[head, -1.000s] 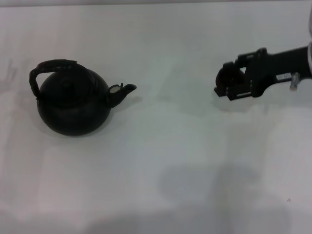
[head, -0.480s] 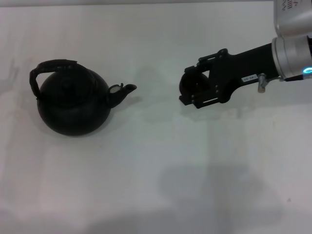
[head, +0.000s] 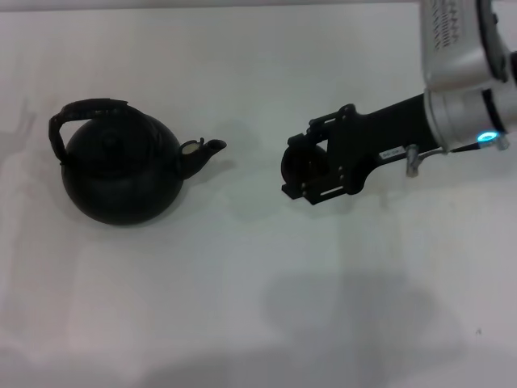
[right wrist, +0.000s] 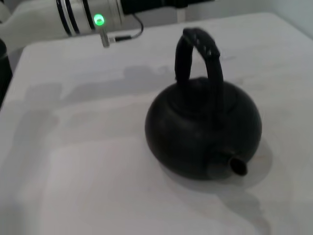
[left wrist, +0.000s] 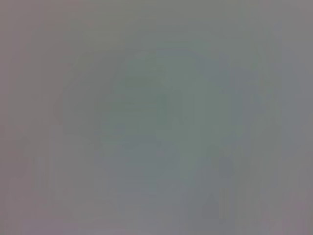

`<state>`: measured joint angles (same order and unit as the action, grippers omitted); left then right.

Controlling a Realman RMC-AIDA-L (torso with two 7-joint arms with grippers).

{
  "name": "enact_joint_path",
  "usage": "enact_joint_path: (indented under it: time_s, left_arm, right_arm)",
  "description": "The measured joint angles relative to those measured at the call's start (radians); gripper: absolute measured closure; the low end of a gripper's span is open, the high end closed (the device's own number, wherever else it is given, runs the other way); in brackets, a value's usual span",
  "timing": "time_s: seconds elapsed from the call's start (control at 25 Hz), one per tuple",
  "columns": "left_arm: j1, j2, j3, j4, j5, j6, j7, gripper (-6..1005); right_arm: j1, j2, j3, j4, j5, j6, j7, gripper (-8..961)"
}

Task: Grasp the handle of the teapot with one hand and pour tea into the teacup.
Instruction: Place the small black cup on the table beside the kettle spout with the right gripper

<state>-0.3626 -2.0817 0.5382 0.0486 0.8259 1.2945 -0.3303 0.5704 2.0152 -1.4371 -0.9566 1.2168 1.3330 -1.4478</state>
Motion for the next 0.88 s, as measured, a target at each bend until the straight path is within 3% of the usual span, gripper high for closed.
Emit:
enact_joint_path:
  time_s: [0.24, 0.88]
  left_arm:
    - [0.007, -0.002, 0.002, -0.009, 0.005, 0.039, 0.0, 181]
    - [0.017, 0.001, 0.003, -0.026, 0.025, 0.074, 0.005, 186]
  right_arm:
    - [0.0, 0.001, -0.162, 0.021, 0.016, -0.168, 0.0, 223]
    - [0.029, 0.009, -0.321, 0.051, 0.056, -0.385, 0.007, 224]
